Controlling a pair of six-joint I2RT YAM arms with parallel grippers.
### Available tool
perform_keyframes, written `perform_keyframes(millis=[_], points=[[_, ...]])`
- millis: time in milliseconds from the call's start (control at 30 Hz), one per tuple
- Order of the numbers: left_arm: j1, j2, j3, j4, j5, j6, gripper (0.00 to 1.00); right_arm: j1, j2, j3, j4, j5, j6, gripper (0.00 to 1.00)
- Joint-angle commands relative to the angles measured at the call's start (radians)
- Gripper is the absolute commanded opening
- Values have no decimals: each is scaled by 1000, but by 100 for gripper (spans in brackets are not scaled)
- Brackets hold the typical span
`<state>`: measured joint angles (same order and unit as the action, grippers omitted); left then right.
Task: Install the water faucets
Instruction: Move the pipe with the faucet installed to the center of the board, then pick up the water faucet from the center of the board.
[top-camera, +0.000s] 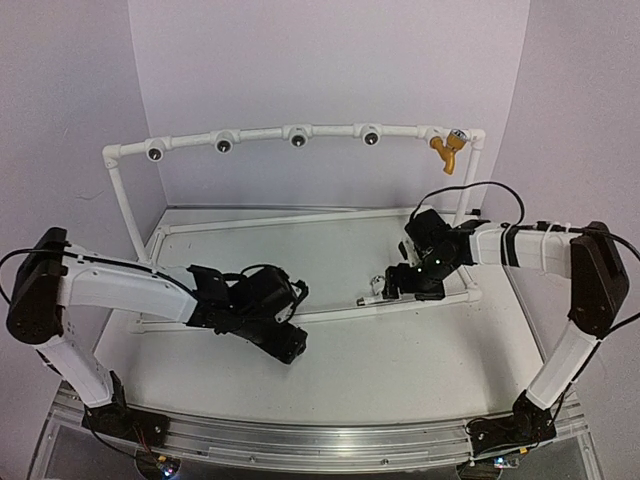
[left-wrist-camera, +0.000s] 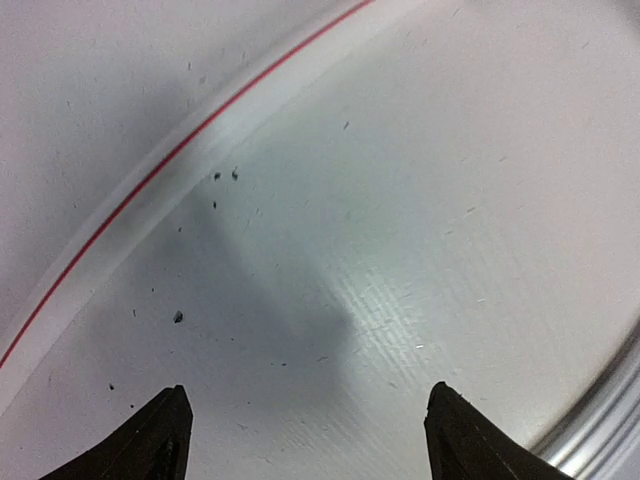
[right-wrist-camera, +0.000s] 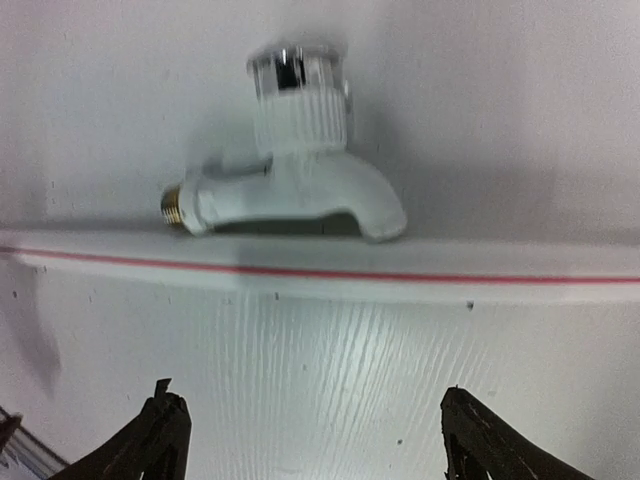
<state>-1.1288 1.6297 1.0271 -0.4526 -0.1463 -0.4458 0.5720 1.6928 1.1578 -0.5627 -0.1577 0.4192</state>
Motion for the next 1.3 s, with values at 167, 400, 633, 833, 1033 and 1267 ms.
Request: perform_keyframes(millis=[167,400,633,833,1033,1267], points=[[30,-198,15,163,28,-26,86,32,336,263,163,266,-5,80],[83,-268,-20,213,55,-86,85,63,386,269,158,365,-9,63],[160,-299,-20,292,199,-123,86,64,403,248,257,351,40,36],[191,-302,-7,358,263,-128,88,78,319,231,356,381,12,3],[256,-225,64,438,414,-143,90,121,160,242,370,268,-5,0],[290,-88,177,446,552,-149,86,193,54,280,378,172,51,0]])
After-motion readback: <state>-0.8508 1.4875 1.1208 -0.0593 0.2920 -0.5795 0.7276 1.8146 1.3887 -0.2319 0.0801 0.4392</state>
